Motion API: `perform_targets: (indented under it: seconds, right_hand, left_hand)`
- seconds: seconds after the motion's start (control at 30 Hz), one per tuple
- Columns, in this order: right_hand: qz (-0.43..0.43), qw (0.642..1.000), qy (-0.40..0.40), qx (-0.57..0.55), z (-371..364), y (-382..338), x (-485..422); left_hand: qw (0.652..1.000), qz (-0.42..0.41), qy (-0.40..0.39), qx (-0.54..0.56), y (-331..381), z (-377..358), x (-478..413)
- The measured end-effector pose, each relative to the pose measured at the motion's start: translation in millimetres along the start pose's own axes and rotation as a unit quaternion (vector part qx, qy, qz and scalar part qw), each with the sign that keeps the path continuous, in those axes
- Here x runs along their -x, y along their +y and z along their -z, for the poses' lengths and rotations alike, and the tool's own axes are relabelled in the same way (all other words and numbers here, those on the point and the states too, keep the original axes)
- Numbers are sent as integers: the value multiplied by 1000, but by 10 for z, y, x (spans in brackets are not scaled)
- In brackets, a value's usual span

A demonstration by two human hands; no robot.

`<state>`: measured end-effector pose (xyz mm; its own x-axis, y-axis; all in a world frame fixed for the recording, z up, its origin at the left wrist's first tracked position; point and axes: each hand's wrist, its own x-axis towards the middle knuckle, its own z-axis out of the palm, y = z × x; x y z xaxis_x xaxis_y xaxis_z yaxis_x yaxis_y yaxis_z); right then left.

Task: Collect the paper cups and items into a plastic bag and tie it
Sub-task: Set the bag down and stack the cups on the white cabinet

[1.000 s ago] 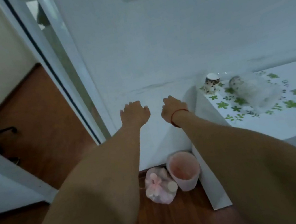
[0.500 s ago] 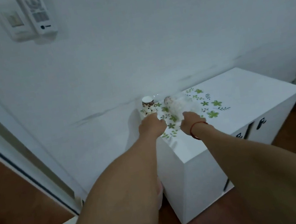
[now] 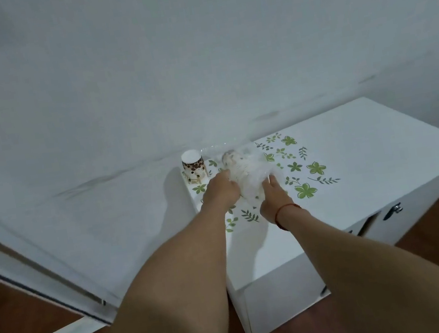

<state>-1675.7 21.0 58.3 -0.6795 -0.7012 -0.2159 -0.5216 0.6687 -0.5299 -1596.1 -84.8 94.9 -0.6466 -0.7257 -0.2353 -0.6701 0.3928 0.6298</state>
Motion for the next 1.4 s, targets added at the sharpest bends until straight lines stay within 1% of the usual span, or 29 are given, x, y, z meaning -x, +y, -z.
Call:
perform_targets:
  seconds: [0.13, 0.2, 0.27, 0.3, 0.37, 0.43, 0.47, 0.53, 0.63, 0.73, 0.87, 1.0, 1.2, 1.27, 1.33, 1.4]
  right_hand:
    - [8, 1000, -17, -23, -10, 80, -178]
    - [1, 999, -2, -43, 3, 84, -340]
    - [-27, 996, 14, -85, -15, 52, -445]
    - [-31, 995, 26, -90, -24, 42, -493]
    - [-29, 996, 51, -62, -24, 44, -583]
    - [-8, 998, 68, -11, -23, 92, -679]
    - [2, 997, 79, 15, -16, 115, -728]
    - [3, 996, 86, 35, 29, 137, -820]
    - [-2, 996, 83, 13, 95, 112, -899]
    - [5, 997, 69, 15, 142, 91, -926]
    - [0, 998, 44, 46, 221, 98, -973]
    - [-4, 996, 67, 59, 293, 76, -1002]
    - [-6, 995, 76, 61, 258, 220, -936]
    - [2, 996, 75, 48, 251, 271, -879]
    - [11, 997, 64, 34, 304, 321, -857]
    - [0, 998, 52, 30, 378, 354, -885]
  left_hand:
    - [1000, -19, -8, -21, 29, -109, -356]
    - [999, -35, 23, -17, 45, -156, -517]
    - [997, -51, 62, -11, 36, -191, -640]
    - [996, -56, 68, -6, 16, -220, -710]
    - [997, -66, 43, 5, 1, -273, -823]
    - [997, -76, 15, 11, -24, -310, -904]
    - [997, -79, 15, 13, -35, -314, -946]
    - [996, -76, 32, 26, -24, -296, -1007]
    - [996, -78, 44, 20, 18, -284, -1066]
    - [995, -76, 59, -5, 46, -308, -1088]
    - [994, -83, 67, -12, 134, -333, -1077]
    - [992, -89, 77, -38, 198, -317, -1071]
    - [979, -59, 117, -158, 376, -421, -1079]
    - [978, -35, 117, -171, 366, -438, -1108]
    - [986, -3, 103, -131, 324, -483, -1093]
    - [993, 42, 92, -54, 311, -551, -1004]
